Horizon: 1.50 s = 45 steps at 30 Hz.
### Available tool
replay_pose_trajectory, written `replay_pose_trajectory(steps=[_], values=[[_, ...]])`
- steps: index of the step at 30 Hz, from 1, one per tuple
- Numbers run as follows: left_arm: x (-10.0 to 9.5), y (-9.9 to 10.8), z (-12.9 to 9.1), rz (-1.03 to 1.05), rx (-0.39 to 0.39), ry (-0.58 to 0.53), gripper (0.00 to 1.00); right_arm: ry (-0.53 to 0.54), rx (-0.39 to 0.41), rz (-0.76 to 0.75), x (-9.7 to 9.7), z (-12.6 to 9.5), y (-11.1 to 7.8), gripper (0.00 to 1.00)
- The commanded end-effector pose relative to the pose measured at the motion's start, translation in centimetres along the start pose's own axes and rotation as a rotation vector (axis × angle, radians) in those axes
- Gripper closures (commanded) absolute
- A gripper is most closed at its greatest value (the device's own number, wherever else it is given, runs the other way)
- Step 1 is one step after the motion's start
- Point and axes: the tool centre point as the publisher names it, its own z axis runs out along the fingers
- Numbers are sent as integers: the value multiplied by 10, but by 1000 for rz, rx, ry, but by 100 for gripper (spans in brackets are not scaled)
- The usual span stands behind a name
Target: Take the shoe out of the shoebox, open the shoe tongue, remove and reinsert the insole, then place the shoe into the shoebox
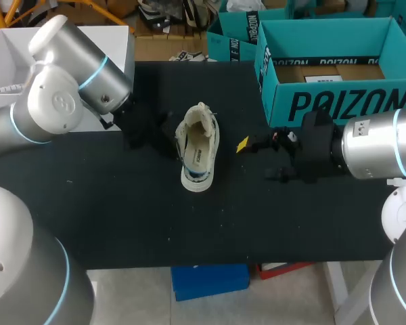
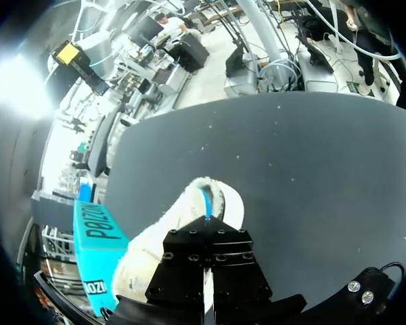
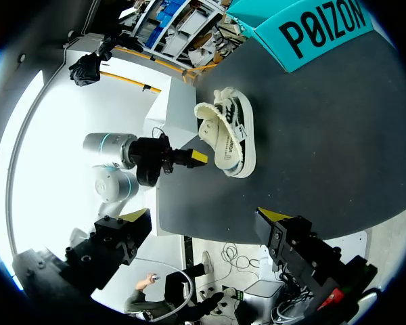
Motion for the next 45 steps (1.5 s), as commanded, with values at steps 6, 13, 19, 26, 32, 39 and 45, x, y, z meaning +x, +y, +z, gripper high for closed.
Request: replay_pose_trajectory(steps=[6,13,19,26,32,39,45], values=[[-15,1,1,22,-78,85,100,0,0,0,1,0,0,0],[-14,6,7,31,-109,137,100,0,0,0,1,0,0,0],[-7,12,14,6,-122,161,100,0,0,0,1,0,0,0],[-6,24,30,-2,-126,195,100,0,0,0,1,0,0,0],[-6,24,46,7,-118,236,100,0,0,0,1,0,0,0],[-2,22,59,14,-105,299,100,0,0,0,1,0,0,0],[2,20,49,2,-96,310,100,0,0,0,1,0,0,0]])
